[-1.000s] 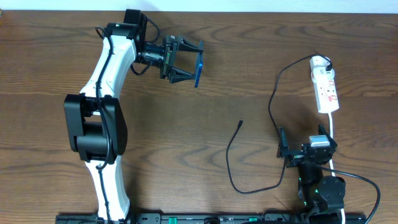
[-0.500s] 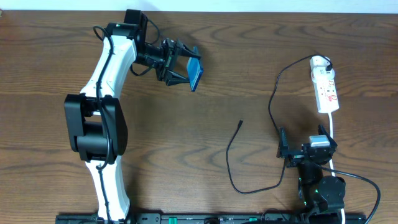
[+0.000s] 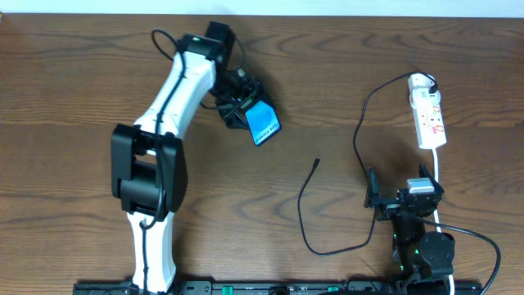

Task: Plug charger to phone and switch on socket
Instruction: 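Rotate the phone with the left gripper toward the right side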

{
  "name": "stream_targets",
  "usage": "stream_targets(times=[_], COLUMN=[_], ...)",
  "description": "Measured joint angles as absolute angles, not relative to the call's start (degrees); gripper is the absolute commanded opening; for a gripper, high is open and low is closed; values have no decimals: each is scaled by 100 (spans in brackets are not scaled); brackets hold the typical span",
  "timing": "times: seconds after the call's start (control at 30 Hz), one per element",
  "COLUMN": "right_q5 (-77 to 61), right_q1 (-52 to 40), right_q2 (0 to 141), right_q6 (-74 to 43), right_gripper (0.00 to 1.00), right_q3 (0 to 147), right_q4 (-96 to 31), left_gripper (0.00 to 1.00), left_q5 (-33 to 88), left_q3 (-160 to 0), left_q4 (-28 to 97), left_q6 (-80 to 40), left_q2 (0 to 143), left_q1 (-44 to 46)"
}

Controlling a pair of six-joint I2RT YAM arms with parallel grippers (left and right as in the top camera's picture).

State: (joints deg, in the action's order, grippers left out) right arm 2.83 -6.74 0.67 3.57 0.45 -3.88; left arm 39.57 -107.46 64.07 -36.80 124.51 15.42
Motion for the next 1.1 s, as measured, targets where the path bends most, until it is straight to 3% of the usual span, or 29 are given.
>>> stream_targets(times=[0.53,0.7,0.9,1.1], right_q5=[84,-464,-1164,-1817], right_q1=[-674,-674,-674,-674], right_q2=[67,67,67,67], right_q6=[202,-738,-3135,-3879], right_gripper=[99,99,99,99], right_q3=[45,45,43,43], right_q4=[-390,-362,-301,-224], left_gripper=[73,73,73,73], left_q5=[982,808,731,731], left_q3=[-10746,-10746,-10746,-10746], left_q4=[6405,6383,6388,6388], left_q6=[-3535,-3267,-2956,-2722], left_q2=[12451,12451,12451,12451], left_q1=[2738,2755,2755,2755])
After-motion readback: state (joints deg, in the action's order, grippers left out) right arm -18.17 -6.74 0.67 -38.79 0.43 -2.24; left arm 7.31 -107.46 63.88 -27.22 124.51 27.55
